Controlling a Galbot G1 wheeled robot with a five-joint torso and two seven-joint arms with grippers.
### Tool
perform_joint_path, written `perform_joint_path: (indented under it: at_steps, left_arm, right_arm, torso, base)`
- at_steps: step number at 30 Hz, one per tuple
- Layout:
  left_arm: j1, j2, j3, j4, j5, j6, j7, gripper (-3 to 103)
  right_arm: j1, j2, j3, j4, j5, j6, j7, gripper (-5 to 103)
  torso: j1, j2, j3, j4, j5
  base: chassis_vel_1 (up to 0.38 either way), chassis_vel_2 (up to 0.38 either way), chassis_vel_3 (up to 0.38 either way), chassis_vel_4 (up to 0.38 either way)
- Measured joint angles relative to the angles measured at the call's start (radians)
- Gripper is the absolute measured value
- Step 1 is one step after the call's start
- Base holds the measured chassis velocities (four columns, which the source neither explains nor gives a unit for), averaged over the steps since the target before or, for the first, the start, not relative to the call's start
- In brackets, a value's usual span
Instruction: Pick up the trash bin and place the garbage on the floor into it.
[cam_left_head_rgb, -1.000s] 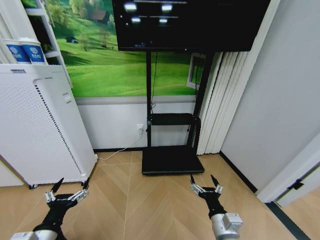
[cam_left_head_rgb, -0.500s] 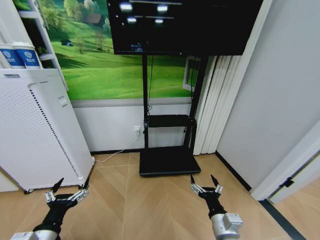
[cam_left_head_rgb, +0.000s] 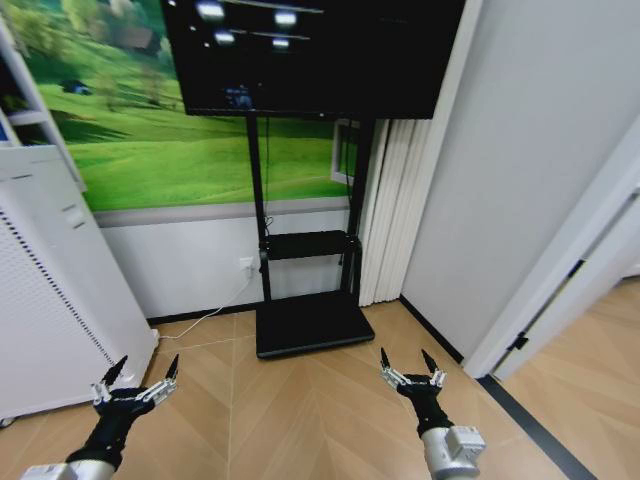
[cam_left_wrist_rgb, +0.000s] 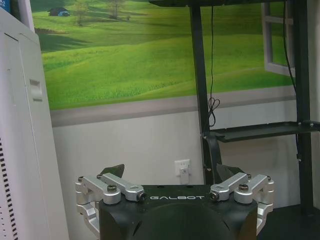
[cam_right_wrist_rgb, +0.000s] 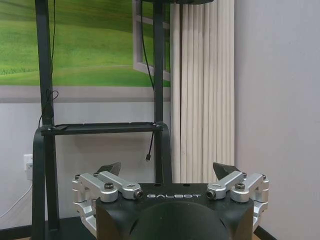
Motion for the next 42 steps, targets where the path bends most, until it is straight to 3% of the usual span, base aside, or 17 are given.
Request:
perform_joint_path:
  at_steps: [42]
  left_arm:
    - [0.000,0.000,0.000,0.000,0.000,0.000,0.000,100]
  right_arm:
    - [0.000,0.000,0.000,0.000,0.000,0.000,0.000,100]
  torso:
    - [0.065,0.170,0.105,-0.0005,0.0000]
  base:
    - [0.011,0.011,0.010,0.014]
